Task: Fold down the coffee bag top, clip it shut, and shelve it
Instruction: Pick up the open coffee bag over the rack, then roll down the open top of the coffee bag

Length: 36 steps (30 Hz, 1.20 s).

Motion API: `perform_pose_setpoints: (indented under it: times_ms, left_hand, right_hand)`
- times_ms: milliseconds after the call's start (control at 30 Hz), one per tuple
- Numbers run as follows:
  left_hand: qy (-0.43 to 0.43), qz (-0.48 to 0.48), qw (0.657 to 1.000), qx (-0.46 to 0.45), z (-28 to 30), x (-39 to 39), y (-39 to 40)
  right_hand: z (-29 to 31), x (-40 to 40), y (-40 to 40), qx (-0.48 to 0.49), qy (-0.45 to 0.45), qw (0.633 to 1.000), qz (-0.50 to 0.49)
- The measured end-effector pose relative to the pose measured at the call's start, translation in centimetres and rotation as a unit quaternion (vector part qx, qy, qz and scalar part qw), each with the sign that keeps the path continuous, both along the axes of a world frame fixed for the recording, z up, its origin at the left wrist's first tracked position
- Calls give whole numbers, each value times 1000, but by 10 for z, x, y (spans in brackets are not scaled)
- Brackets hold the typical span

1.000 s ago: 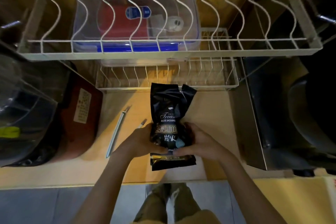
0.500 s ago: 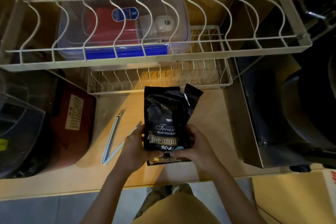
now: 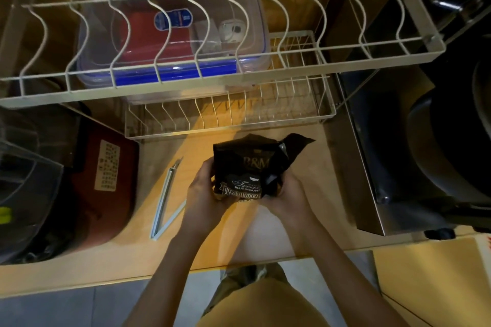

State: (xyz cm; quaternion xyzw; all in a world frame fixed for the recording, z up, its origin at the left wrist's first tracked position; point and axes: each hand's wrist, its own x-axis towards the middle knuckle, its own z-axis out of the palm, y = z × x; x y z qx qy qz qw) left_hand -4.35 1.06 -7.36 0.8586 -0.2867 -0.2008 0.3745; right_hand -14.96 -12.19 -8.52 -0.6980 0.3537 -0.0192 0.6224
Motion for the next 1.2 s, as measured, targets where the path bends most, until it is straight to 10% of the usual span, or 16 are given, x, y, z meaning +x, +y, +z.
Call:
perform_pose_setpoints:
  times_ms: [167, 500, 700, 967, 1200]
  left_hand:
    - [88, -17, 993, -76, 40, 3, -7]
    - [-310, -130, 941, 42, 139, -15, -54]
    - [-281, -44, 953, 108, 122, -19, -54]
    - [-262, -115, 957, 39, 121, 0, -28]
    - [-205, -157, 965, -42, 119, 3, -30]
  right_hand:
    - [-9, 7, -4, 15, -11, 1000, -10]
    - [15, 3, 6, -54, -82, 995, -20]
    - [-1, 5, 8, -327, -15, 945, -3]
    - [5, -4, -1, -256, -39, 966, 23]
    - [23, -12, -34, 25, -73, 996, 33]
